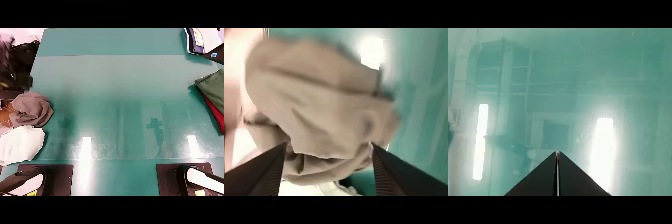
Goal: Fold the shirts.
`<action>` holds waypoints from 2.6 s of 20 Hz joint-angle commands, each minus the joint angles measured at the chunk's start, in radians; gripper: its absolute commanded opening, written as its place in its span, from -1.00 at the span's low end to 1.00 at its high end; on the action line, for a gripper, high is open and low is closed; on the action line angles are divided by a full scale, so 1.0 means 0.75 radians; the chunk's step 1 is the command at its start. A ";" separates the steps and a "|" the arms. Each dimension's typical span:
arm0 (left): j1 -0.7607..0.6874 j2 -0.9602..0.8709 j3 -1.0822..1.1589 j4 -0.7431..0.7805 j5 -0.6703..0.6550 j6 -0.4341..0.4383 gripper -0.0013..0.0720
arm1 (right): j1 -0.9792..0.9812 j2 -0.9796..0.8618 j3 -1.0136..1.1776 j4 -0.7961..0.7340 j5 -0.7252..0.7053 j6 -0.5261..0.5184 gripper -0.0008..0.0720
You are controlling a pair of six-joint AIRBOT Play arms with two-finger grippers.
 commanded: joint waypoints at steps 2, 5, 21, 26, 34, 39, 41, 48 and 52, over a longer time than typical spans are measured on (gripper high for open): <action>0.138 -0.001 -0.407 -0.006 0.327 -0.097 0.73 | 0.000 0.001 -0.001 0.001 0.038 0.000 -0.93; 0.144 -0.001 -0.510 -0.006 0.498 -0.130 0.72 | 0.000 0.001 -0.001 0.001 0.055 0.000 -0.93; 0.067 0.069 -0.250 -0.167 0.484 -0.030 -0.88 | -0.001 0.001 -0.001 0.002 0.110 0.001 -0.93; -0.184 0.271 0.192 -0.702 0.297 0.278 -0.88 | -0.001 0.001 -0.001 0.001 0.055 0.000 -0.93; -0.631 0.236 0.439 -0.973 0.288 0.434 -0.88 | -0.001 0.001 -0.001 0.002 0.047 0.000 -0.93; -0.715 -0.031 0.438 -0.977 0.252 0.434 -0.88 | 0.000 0.001 -0.001 0.002 0.048 0.000 -0.93; -0.715 -0.179 0.438 -0.985 0.260 0.438 -0.88 | -0.001 0.001 -0.001 0.002 0.048 0.000 -0.93; -0.532 -0.335 0.438 -0.970 -0.002 0.405 0.80 | -0.001 0.001 -0.001 0.001 0.048 -0.014 -0.93; -0.379 -0.298 0.274 -0.977 -0.183 0.408 0.80 | 0.000 0.001 -0.001 0.001 0.047 -0.025 -0.93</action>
